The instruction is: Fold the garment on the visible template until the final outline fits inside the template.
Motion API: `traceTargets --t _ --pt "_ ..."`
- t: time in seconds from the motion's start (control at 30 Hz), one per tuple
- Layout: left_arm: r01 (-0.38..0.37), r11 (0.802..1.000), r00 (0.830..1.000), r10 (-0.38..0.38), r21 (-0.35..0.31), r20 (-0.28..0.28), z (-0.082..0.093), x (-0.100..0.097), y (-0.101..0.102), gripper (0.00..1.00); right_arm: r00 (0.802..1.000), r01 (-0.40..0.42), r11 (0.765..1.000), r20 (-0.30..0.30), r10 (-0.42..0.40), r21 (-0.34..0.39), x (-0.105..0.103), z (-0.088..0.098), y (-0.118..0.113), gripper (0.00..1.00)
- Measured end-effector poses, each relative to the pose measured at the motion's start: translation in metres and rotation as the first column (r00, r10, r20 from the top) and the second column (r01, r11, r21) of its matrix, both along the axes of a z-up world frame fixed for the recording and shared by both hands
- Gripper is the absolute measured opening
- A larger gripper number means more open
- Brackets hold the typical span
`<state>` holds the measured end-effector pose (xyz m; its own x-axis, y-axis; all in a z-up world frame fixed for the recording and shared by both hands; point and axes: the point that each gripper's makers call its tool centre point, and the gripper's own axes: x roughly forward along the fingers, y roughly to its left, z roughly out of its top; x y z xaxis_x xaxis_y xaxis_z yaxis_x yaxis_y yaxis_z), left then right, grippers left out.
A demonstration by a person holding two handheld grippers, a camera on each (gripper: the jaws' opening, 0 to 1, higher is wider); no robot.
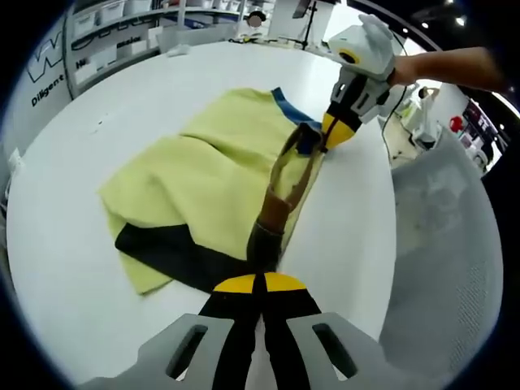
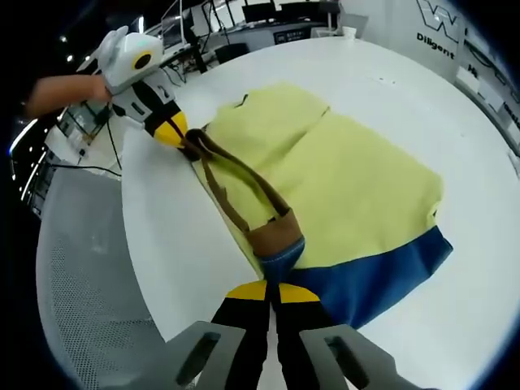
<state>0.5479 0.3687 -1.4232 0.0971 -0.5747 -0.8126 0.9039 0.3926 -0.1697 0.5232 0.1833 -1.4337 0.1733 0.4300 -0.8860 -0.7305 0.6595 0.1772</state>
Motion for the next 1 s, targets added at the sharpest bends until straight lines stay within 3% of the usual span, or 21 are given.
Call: traceTargets --t 0.5,0.53,1.0 --pt "0.046 0.999 0.999 -0.046 -0.001 -0.016 0.010 -0.038 0.001 0.00 1.000 0.000 1.000 0.004 0.000 -0.016 -0.033 0.011 0.001 0.00" --pt "0.035 0.999 0.999 -0.035 -0.002 -0.037 0.010 -0.041 0.002 0.00 1.000 0.002 1.000 0.000 -0.002 -0.016 -0.035 0.012 0.000 0.00" --pt "0.035 0.999 0.997 -0.037 -0.026 -0.065 0.018 -0.071 0.001 0.00 0.999 -0.008 1.000 -0.048 0.007 -0.026 -0.065 0.018 0.002 0.00"
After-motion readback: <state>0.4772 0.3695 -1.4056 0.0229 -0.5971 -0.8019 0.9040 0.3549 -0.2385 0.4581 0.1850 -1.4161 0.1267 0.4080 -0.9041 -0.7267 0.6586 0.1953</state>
